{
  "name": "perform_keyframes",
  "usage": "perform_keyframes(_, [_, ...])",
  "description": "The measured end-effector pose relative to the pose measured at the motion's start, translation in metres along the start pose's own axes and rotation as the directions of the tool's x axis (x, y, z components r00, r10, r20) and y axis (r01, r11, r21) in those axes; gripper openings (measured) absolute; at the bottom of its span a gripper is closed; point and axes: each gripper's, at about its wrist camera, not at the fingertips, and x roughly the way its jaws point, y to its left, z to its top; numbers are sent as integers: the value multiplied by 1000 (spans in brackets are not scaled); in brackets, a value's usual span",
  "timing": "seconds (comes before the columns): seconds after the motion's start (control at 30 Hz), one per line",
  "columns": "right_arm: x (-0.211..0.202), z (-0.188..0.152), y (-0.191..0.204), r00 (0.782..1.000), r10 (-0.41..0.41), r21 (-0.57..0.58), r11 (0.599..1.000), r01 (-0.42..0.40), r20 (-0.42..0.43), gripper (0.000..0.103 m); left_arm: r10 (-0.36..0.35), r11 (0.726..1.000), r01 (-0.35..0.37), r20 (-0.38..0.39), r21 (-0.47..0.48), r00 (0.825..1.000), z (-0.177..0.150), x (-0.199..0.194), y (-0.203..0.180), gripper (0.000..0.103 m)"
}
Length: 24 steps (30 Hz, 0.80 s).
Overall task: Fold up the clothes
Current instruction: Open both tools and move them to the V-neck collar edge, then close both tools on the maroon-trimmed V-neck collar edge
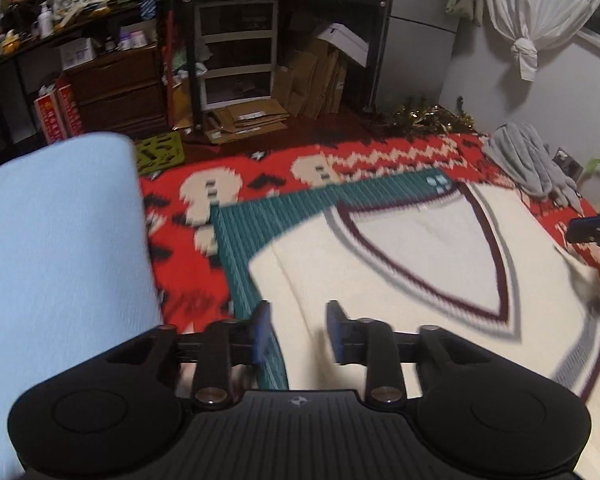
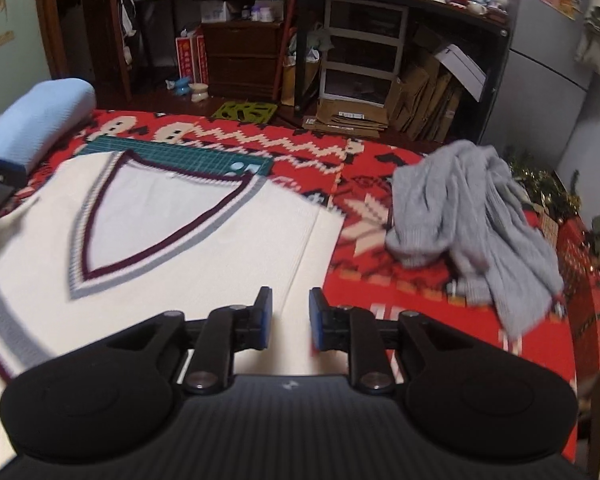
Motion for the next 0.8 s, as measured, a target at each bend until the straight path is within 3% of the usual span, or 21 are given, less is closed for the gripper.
perform_keyframes(0.4, [90,65,-10,997,79,-186,979,-82,-21,30,-65,980,76,-64,184,996,40,77,-1,35])
perform_keyframes(0.6, [113,77,-13,987,152,-215,963,-160,-54,27,-139,974,146,-50,173,989,45,87,8,35])
perform_keyframes(0.63, [115,78,-14,985,162,-215,961,-172,-61,20,-153,973,159,-49,169,987,45,87,10,32])
perform_keyframes(0.67, [116,79,-14,983,173,-215,959,-183,-67,5,-167,970,173,-49,169,985,45,87,11,26])
perform_keyframes(0.8, [112,75,-3,987,154,-248,955,-163,-54,1,-192,965,199,-57,171,980,46,87,5,7])
